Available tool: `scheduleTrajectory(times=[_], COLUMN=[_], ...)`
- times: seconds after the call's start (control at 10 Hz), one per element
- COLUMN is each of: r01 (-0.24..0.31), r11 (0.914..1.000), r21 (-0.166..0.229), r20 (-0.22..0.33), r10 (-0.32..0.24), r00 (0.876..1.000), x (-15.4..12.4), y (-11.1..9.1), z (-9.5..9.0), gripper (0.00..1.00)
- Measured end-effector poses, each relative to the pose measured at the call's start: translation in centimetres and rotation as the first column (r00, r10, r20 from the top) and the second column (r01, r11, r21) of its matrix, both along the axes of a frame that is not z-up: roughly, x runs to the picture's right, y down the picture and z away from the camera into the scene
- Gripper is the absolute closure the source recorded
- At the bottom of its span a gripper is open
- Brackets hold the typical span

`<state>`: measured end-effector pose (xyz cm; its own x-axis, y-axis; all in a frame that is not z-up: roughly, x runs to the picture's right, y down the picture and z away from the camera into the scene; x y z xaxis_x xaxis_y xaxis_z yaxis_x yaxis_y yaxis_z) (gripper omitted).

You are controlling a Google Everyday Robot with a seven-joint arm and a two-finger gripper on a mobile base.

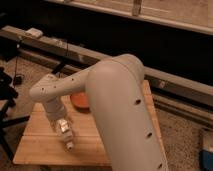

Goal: Place the bottle in the ceramic bowl

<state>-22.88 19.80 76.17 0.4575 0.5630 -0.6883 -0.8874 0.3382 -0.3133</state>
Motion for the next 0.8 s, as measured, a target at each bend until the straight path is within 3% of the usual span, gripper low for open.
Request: scheduleTrajectory(times=[0.3, 0.8], r01=[0.004, 0.092], r11=[0.9998, 0.9941], r21=[-0.018, -0.056], r20=[0.017, 0.039], r10=[-0.004, -0.09], r00=[1.0, 0.995], x=[0.2, -0.6], y=[0.1, 2.2], z=[0.9, 2.1], gripper=[0.35, 0.35])
